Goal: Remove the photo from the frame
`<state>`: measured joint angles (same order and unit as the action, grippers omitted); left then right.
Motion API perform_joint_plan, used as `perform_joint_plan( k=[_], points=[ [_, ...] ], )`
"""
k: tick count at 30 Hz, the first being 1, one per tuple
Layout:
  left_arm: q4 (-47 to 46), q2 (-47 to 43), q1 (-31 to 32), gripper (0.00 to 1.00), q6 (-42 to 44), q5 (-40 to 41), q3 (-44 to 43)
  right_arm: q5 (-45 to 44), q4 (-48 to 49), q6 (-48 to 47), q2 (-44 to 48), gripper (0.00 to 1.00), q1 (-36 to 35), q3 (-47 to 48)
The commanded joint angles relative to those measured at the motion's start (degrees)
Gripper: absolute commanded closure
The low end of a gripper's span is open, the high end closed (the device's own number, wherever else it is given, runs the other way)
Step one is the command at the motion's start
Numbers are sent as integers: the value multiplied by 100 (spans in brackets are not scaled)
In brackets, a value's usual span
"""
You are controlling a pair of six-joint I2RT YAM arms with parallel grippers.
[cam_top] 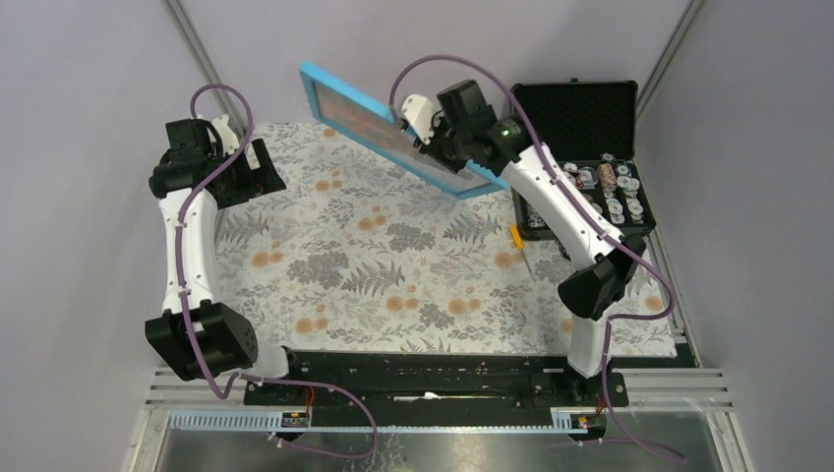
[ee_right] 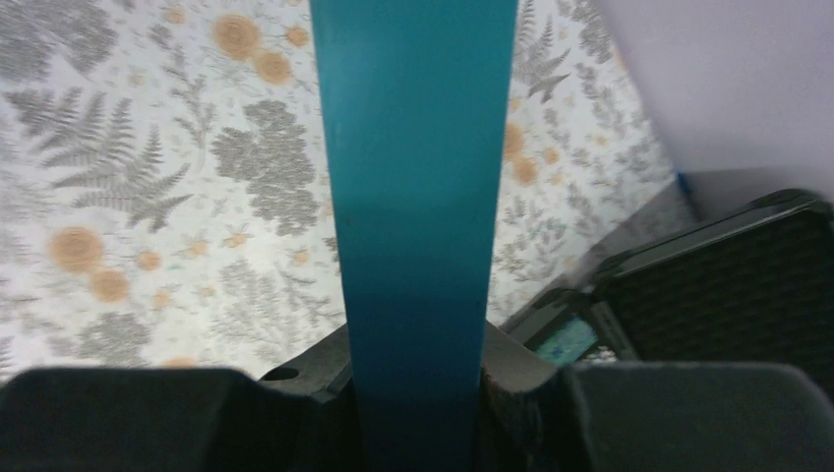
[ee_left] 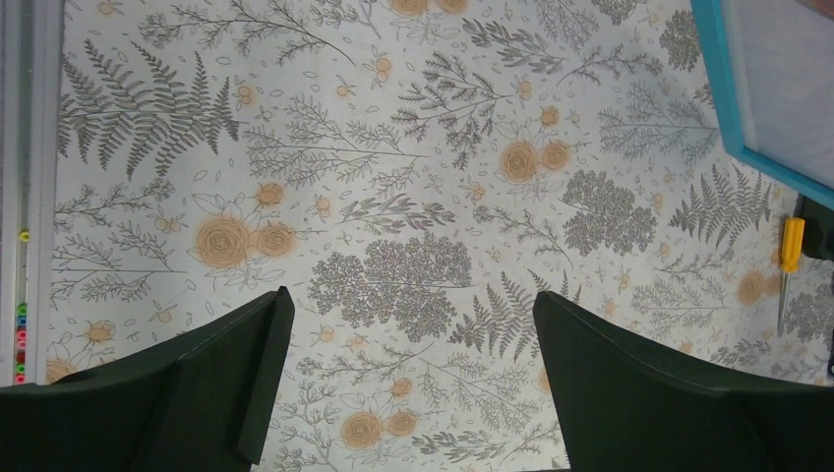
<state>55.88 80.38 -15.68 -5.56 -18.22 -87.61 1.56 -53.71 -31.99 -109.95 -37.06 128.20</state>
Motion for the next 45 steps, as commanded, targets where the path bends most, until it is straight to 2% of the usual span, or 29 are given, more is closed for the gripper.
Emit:
perform_joint_plan(
  k=[1, 7, 13, 17, 21, 28, 29, 32, 35, 40, 42, 45],
  points=[
    [-189, 105, -189, 1, 51, -183, -350, -869, 2096, -907, 785, 100, -443, -627],
    [-296, 269, -420, 1, 104, -284, -357, -1846, 3573, -1794, 1227, 100, -1015, -2324],
    [-227, 515, -863, 1, 124, -648, -439, -2208, 4366, -2097, 1602, 100, -1446, -3686],
    [-227, 590, -954, 1, 200, -851, -425, -2641, 5421, -2540, 1849, 100, -1742, -4877],
    [-227, 616, -982, 1, 279, -1064, -331, -3018, 6497, -2810, 1918, 95, -1987, -5783],
    [-286, 648, -985, 1, 430, -1140, -26, -3273, 7387, -3025, 1782, 87, -2292, -6743],
    [-300, 646, -991, 1, 451, -1148, 21, -3323, 7488, -3046, 1739, 85, -2335, -6860],
    [-373, 622, -989, 1, 493, -1139, 152, -3368, 7636, -3016, 1620, 64, -2423, -7239],
    [-442, 602, -990, 1, 510, -1136, 277, -3414, 7967, -2995, 1440, 48, -2500, -7610],
    [-824, 531, -994, 1, 322, -1096, 703, -3547, 8533, -2896, 859, 36, -2571, -7811],
    [-927, 491, -994, 1, 204, -1151, 866, -3578, 8734, -2926, 606, 25, -2587, -7809],
    [-973, 461, -991, 1, 166, -1182, 1012, -3422, 8536, -2645, 420, 13, -2586, -7732]
  ],
)
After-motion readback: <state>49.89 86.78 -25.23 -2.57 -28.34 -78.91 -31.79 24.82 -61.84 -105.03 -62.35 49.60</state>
